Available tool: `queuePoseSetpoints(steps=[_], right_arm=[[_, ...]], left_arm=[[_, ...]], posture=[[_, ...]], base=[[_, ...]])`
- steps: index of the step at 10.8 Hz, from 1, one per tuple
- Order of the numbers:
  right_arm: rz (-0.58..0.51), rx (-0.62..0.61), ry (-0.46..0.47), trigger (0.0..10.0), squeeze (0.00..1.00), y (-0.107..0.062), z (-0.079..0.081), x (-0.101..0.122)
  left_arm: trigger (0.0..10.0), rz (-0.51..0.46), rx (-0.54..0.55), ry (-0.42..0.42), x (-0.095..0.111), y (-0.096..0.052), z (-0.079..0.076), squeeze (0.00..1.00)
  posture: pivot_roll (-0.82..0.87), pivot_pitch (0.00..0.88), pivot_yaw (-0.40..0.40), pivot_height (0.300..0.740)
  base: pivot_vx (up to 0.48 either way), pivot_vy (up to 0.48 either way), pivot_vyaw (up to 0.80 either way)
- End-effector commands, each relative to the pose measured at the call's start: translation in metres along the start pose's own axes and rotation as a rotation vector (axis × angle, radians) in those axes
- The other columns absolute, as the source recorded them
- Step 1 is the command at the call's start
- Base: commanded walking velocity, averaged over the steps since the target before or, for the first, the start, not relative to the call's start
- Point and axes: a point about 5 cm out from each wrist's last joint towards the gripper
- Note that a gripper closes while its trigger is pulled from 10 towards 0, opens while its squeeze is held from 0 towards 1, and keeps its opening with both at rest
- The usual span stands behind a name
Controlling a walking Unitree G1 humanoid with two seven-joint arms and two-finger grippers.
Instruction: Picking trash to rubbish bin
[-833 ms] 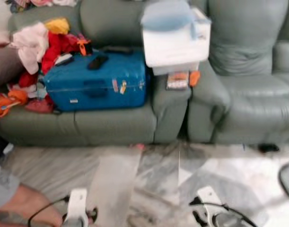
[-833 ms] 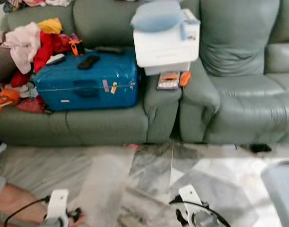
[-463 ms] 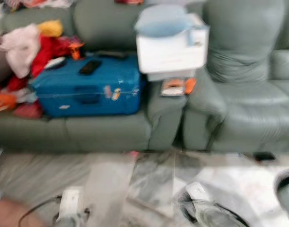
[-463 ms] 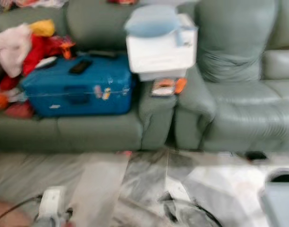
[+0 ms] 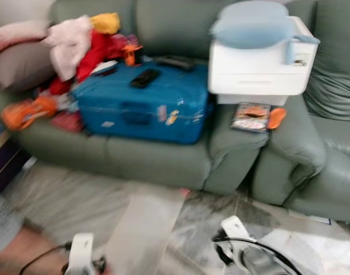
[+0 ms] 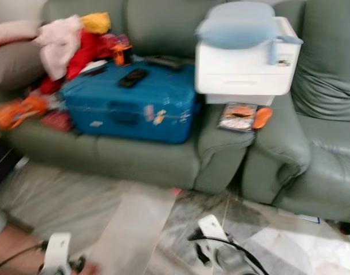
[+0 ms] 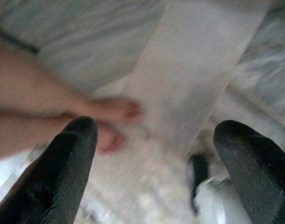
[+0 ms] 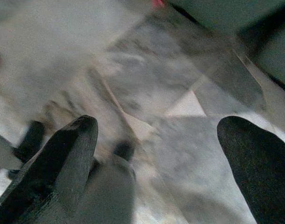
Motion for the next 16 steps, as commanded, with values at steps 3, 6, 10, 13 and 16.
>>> queuePoseSetpoints(steps=[3, 6, 10, 13, 16], right_arm=[[0.016, -0.012, 0.007, 10.0, 0.00, -0.0011, -0.0052, -0.0038], [0.022, -0.021, 0.023, 10.0, 0.00, -0.0013, -0.0057, -0.0051], [0.026, -0.026, 0.029, 10.0, 0.00, -0.0012, -0.0065, -0.0045], [0.026, -0.025, 0.028, 10.0, 0.00, -0.0012, -0.0066, -0.0047], [0.027, -0.022, 0.020, 10.0, 0.00, -0.0013, -0.0060, -0.0050]], left_arm=[[10.0, 0.023, -0.012, -0.003, -0.0070, -0.0005, -0.0033, 0.00], [10.0, 0.026, -0.004, 0.000, -0.0070, -0.0005, -0.0022, 0.00], [10.0, 0.027, 0.002, -0.008, -0.0062, -0.0007, 0.0004, 0.00], [10.0, 0.031, 0.004, 0.017, -0.0061, -0.0006, 0.0004, 0.00], [10.0, 0.037, -0.002, 0.001, -0.0073, -0.0007, -0.0001, 0.00]], posture=[[0.03, 0.015, 0.008, 0.740], [0.03, 0.013, 0.007, 0.740], [0.03, 0.012, 0.008, 0.740], [0.03, 0.012, 0.008, 0.740], [0.03, 0.014, 0.013, 0.740]], base=[[0.384, 0.000, 0.00], [0.111, 0.000, 0.00], [0.000, 0.000, 0.00], [0.000, 0.000, 0.00], [0.269, 0.000, 0.00]])
Point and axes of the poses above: a point about 5 cm out from each wrist's last joint towards the gripper, its own y axis pointing out of the wrist towards the gripper, its own x axis along the axis of the wrist's last joint, z = x × y, and after that the axes turned 15 degrees about -y, right-handed
